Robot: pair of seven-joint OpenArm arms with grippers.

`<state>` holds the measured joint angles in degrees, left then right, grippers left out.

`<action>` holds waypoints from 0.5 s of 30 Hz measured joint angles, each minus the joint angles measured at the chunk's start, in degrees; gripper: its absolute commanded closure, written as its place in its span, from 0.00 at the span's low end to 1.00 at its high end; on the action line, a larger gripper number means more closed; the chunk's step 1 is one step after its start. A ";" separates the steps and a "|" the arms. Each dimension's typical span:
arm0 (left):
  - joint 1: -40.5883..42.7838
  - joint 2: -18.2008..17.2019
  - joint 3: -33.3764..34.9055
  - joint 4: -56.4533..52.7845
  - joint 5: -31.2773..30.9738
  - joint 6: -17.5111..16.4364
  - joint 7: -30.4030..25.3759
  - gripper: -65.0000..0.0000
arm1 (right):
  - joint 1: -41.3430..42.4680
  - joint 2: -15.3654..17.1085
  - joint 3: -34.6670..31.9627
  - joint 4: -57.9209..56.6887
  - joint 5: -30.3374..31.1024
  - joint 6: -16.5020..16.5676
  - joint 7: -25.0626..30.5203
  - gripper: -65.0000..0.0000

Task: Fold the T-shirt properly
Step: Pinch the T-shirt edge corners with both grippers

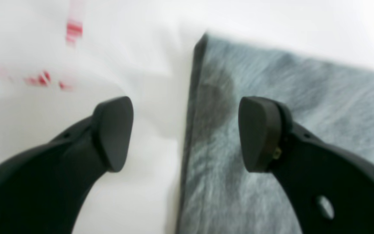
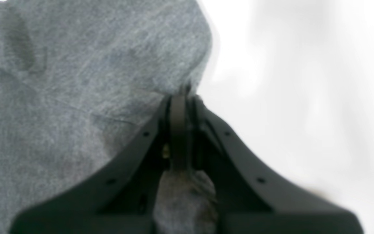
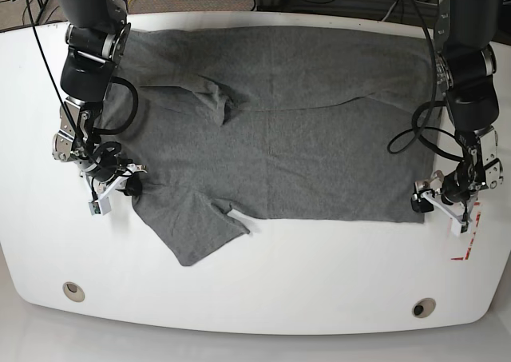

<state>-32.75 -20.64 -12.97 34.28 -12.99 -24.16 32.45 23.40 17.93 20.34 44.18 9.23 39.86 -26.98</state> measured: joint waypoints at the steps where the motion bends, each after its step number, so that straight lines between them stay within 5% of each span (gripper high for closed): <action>1: -0.17 0.20 0.00 -0.15 0.07 0.09 0.02 0.26 | 0.00 0.00 0.00 0.00 0.04 0.00 0.00 1.00; 11: -0.76 2.19 4.09 -0.66 -0.11 -0.04 -2.01 0.27 | -0.11 0.00 0.00 0.00 0.11 0.00 0.02 1.00; 15: -0.87 3.32 4.09 -0.66 -0.20 0.15 -2.45 0.41 | -0.11 0.00 0.00 0.00 0.11 0.02 0.02 1.00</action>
<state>-33.63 -17.32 -8.88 33.63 -13.19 -24.01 30.00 23.29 17.93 20.34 44.18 9.34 39.88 -26.96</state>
